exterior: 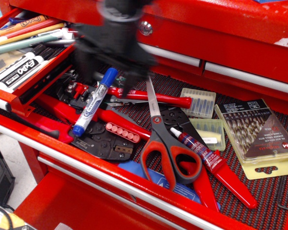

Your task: Pick up blue pen and put into drawer

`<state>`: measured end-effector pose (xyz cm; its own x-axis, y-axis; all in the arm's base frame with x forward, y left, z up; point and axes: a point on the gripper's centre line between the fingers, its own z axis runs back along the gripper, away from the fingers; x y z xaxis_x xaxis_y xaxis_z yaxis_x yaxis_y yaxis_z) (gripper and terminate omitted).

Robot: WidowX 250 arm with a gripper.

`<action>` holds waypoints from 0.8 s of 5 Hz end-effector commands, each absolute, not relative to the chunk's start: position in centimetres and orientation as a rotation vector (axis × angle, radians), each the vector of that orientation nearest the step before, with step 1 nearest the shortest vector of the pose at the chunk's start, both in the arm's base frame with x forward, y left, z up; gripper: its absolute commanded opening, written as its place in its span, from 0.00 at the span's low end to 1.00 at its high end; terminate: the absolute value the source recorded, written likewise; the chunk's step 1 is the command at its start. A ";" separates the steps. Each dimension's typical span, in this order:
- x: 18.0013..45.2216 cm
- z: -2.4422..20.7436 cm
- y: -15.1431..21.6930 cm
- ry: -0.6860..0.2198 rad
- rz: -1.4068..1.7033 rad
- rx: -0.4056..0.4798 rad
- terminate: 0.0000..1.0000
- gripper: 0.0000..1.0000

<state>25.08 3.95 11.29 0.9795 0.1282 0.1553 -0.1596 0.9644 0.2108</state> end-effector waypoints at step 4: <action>26.4 5.6 6.5 -0.211 0.063 0.108 0.00 1.00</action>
